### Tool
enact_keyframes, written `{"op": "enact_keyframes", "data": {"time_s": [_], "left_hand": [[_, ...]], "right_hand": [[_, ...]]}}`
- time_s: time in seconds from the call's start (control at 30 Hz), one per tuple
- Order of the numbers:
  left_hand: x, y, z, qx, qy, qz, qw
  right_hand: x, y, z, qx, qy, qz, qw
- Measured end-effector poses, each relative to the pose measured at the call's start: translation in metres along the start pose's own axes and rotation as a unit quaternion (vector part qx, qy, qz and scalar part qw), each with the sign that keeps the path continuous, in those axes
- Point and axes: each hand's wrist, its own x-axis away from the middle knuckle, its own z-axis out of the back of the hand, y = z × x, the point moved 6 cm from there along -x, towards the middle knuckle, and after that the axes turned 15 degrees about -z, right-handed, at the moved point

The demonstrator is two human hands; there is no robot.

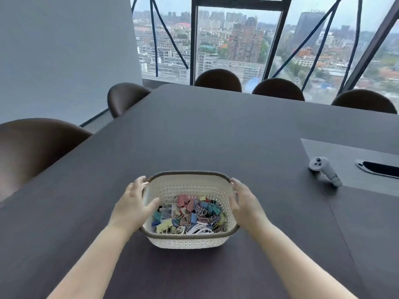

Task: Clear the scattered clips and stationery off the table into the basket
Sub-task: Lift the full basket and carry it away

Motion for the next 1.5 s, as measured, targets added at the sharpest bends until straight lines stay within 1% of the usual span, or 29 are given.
{"op": "enact_keyframes", "data": {"time_s": [0.03, 0.1, 0.17, 0.23, 0.33, 0.5, 0.6, 0.7, 0.77, 0.9, 1.03, 1.23, 1.4, 1.5], "left_hand": [[0.002, 0.000, 0.001, -0.003, -0.003, 0.026, 1.000], [0.006, 0.000, 0.003, -0.021, -0.009, 0.062, 0.998], [0.009, -0.001, 0.005, -0.038, -0.009, 0.082, 0.996], [0.012, -0.003, 0.005, -0.056, -0.018, 0.090, 0.994], [0.019, -0.004, 0.005, -0.061, -0.020, 0.094, 0.994], [0.043, -0.010, 0.007, 0.037, -0.001, 0.126, 0.991], [0.058, -0.015, 0.013, 0.060, 0.002, 0.125, 0.990], [0.076, -0.028, 0.028, 0.074, 0.009, 0.124, 0.989], [0.089, -0.042, 0.045, 0.081, 0.027, 0.124, 0.989], [0.115, -0.091, 0.094, 0.089, 0.076, 0.134, 0.984], [0.137, -0.163, 0.163, 0.076, 0.130, 0.138, 0.979], [0.166, -0.307, 0.288, 0.047, 0.158, 0.154, 0.974], [0.218, -0.412, 0.399, 0.046, 0.229, 0.197, 0.952], [0.256, -0.465, 0.450, 0.030, 0.264, 0.232, 0.936]], "right_hand": [[0.002, 0.002, 0.000, -0.003, -0.019, -0.026, 0.999], [0.007, 0.005, 0.003, -0.018, -0.027, -0.074, 0.997], [0.012, 0.008, 0.005, -0.019, -0.030, -0.108, 0.994], [0.016, 0.008, 0.004, -0.022, -0.044, -0.122, 0.991], [0.020, 0.007, 0.004, -0.032, -0.059, -0.127, 0.990], [0.027, 0.008, -0.001, -0.070, -0.082, -0.113, 0.988], [0.033, 0.005, -0.008, -0.080, -0.079, -0.107, 0.988], [0.041, -0.010, -0.021, -0.081, -0.074, -0.097, 0.989], [0.049, -0.030, -0.033, -0.082, -0.075, -0.078, 0.991], [0.062, -0.095, -0.066, -0.084, -0.079, -0.023, 0.993], [0.074, -0.188, -0.117, -0.076, -0.094, 0.031, 0.992], [0.097, -0.359, -0.234, -0.088, -0.119, 0.094, 0.985], [0.132, -0.504, -0.336, -0.092, -0.173, 0.143, 0.970], [0.158, -0.581, -0.391, -0.083, -0.201, 0.184, 0.959]]}}
